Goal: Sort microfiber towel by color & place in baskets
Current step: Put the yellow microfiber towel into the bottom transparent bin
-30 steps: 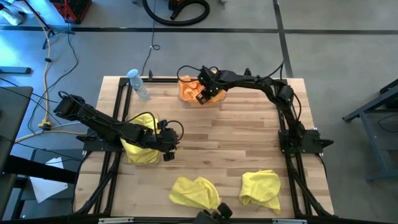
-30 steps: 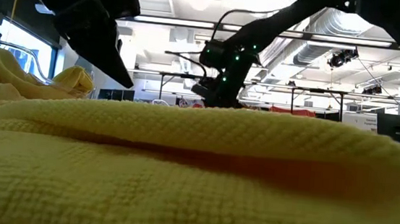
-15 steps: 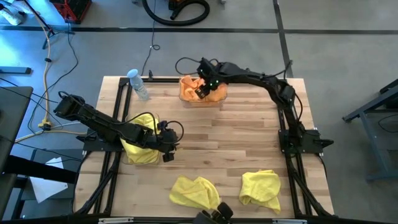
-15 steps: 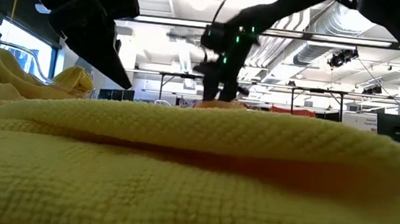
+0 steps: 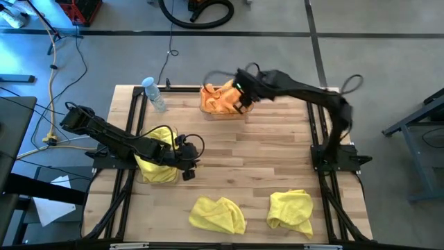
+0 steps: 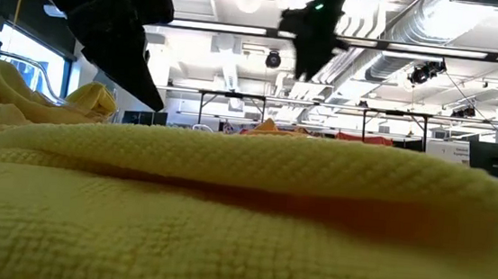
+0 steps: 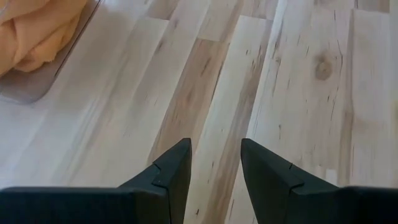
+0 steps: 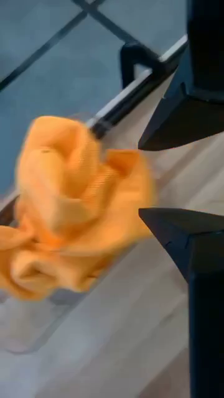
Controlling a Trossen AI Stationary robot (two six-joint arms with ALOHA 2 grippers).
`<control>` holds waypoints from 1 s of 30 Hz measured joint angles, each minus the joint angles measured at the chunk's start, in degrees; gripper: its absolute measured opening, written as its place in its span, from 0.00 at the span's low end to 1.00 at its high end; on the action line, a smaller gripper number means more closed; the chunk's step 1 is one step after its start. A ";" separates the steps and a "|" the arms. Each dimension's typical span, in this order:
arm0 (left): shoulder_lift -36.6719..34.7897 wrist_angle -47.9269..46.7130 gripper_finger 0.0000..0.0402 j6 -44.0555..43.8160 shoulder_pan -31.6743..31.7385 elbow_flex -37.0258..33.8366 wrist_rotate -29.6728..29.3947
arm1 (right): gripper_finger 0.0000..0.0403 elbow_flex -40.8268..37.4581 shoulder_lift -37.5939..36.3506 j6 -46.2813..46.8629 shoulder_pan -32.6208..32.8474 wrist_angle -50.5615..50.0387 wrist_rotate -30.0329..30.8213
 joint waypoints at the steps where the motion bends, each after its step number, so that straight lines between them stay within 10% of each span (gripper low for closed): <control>1: 0.00 -0.02 0.32 -0.47 0.00 0.00 0.00 | 0.36 -3.49 -2.83 1.13 1.27 0.54 0.64; 14: 0.02 5.63 0.32 -4.26 -3.55 0.76 -0.89 | 0.21 -50.56 -38.88 32.18 35.32 24.73 11.79; 21: 6.47 4.47 0.32 -0.34 -7.61 10.96 -0.52 | 0.18 -65.80 -40.75 40.83 47.61 40.62 22.92; 30: 25.02 -19.53 0.32 0.21 -12.05 36.16 0.16 | 0.18 -79.30 -40.37 50.54 51.79 56.32 24.36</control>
